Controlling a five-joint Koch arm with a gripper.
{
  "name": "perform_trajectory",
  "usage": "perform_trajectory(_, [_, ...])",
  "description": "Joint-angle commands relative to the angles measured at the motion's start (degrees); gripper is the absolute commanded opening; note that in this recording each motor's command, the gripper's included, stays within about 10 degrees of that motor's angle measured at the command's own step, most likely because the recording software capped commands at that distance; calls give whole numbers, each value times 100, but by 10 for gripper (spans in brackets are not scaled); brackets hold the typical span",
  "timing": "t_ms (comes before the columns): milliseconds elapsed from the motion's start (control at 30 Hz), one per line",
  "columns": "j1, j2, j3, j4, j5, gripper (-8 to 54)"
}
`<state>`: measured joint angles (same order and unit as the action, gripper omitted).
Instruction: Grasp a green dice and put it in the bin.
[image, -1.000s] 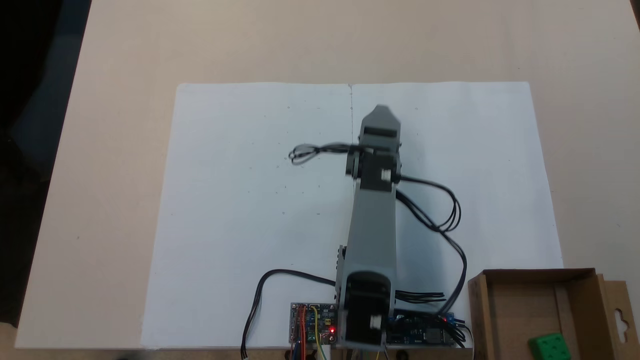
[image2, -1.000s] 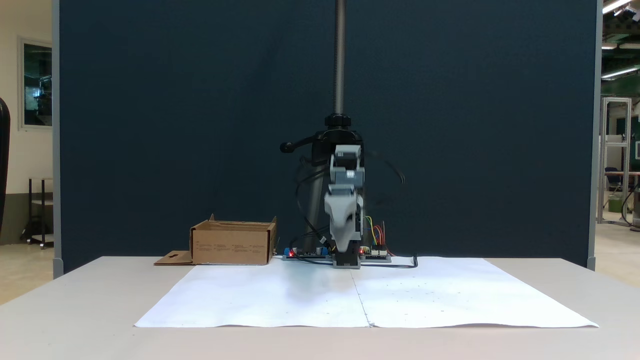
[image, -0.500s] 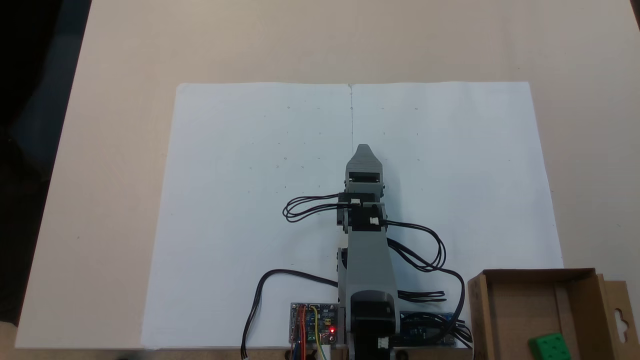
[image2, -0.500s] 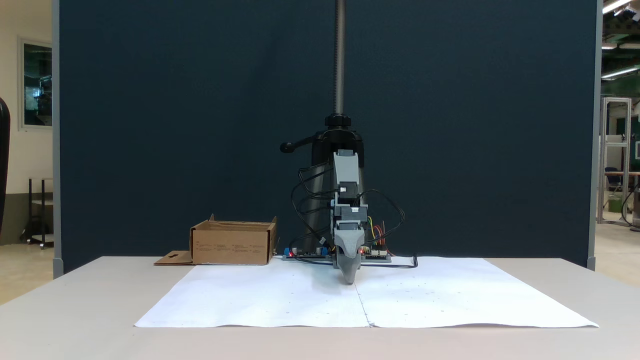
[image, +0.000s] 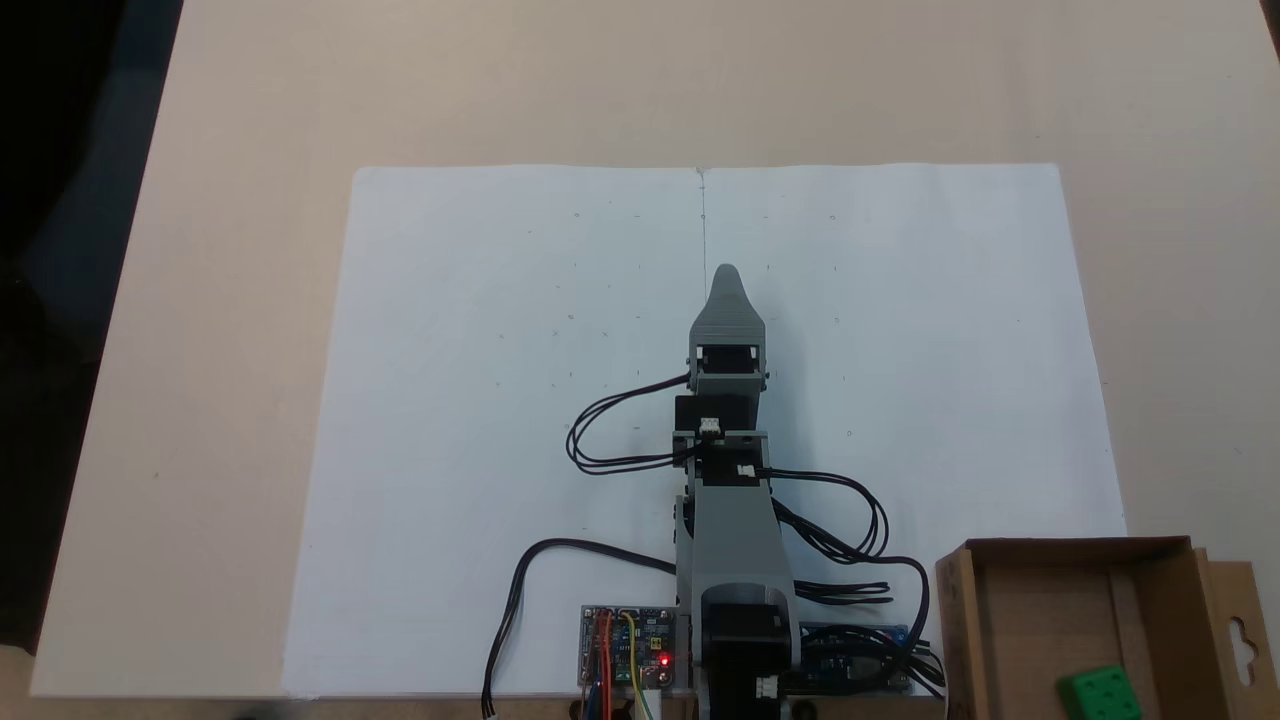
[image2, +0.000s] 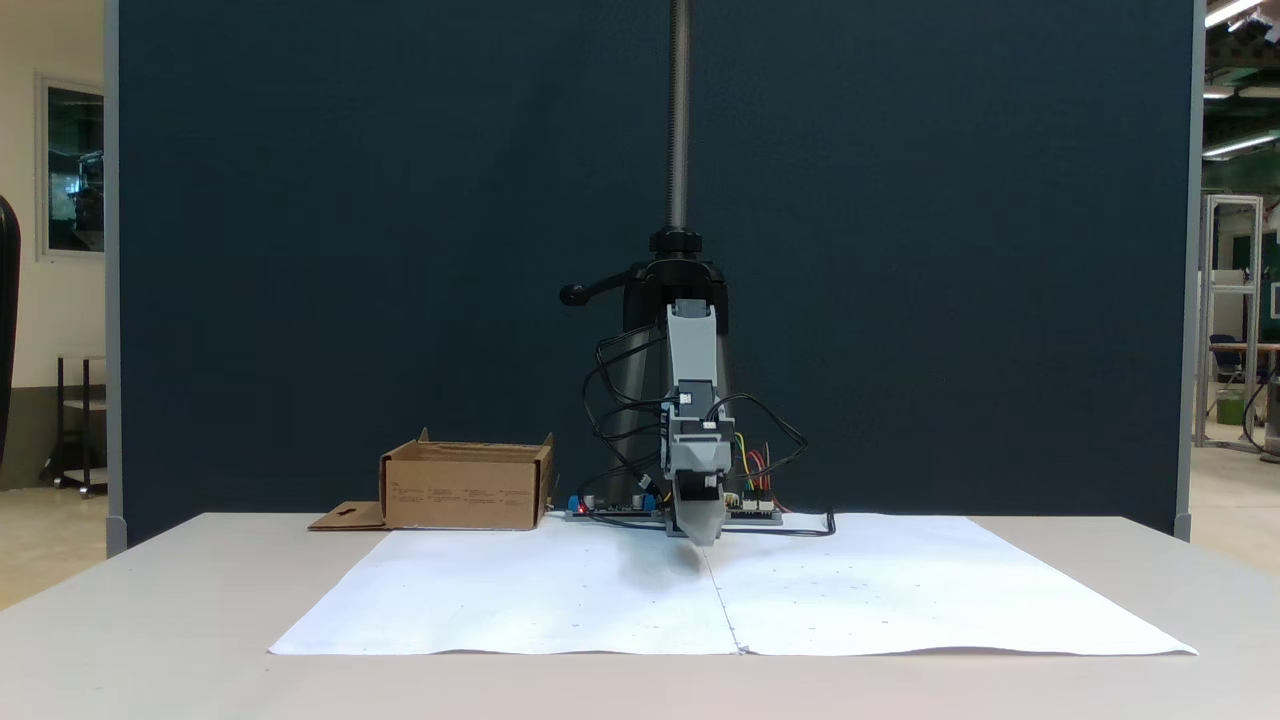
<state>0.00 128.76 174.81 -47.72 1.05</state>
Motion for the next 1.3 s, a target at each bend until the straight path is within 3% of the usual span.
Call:
perform_trajectory(0, [44, 677, 448, -974, -9, 452])
perform_trajectory(500, [299, 659, 448, -2725, 0, 460])
perform_trajectory(1267, [334, 668, 448, -3111, 9, 465])
